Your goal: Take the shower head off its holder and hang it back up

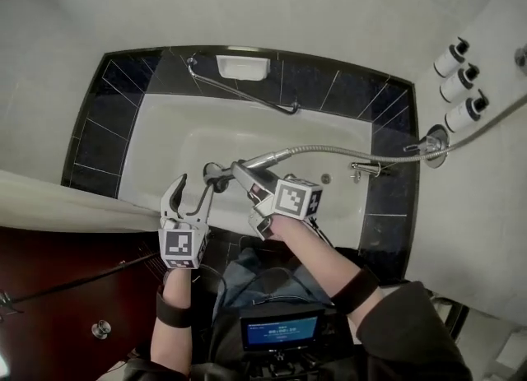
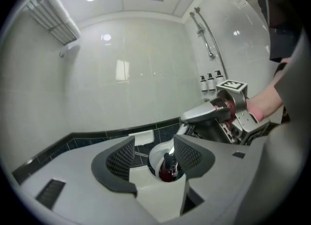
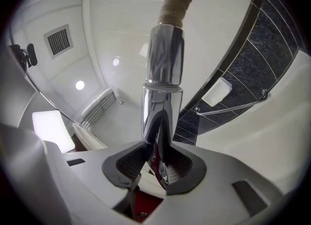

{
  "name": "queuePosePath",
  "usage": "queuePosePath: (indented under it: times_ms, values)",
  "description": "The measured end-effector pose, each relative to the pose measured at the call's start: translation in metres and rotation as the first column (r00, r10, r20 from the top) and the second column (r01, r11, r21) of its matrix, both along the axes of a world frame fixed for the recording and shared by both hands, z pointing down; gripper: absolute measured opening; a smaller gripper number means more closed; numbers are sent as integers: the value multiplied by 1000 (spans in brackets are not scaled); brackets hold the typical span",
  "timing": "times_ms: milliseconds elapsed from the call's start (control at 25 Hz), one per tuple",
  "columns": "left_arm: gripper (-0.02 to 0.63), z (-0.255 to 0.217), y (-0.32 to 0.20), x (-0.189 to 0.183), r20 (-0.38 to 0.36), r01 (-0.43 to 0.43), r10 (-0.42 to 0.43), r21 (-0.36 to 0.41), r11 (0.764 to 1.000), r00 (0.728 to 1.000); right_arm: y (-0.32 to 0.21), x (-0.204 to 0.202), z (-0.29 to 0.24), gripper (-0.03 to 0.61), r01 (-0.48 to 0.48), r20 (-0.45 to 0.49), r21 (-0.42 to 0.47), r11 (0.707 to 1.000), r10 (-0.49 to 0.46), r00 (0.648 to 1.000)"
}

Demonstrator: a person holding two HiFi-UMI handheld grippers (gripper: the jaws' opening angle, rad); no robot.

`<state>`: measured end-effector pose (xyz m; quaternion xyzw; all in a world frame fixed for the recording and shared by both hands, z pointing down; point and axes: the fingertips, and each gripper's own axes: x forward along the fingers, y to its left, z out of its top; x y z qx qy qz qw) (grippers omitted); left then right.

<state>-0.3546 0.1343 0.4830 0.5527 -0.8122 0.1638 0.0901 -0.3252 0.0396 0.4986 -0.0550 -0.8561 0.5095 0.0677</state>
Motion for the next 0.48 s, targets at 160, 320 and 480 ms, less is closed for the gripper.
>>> queuePosePath:
  times_ms: [160,320,480]
  values:
    - [380,-27,-7,7,143,-22,29,-53,998,989,6,-11,-42,133,14,46,-59,998,-11,999]
    - [453,-41,-15,5,343,-32,74,-125,992,937,9,-23,-75,133,21,70,-93,995,-15,997]
    - [451,-56,-36,5,542,6,125,-234,972,831,6,-27,-104,133,26,65,-63,998,-22,998]
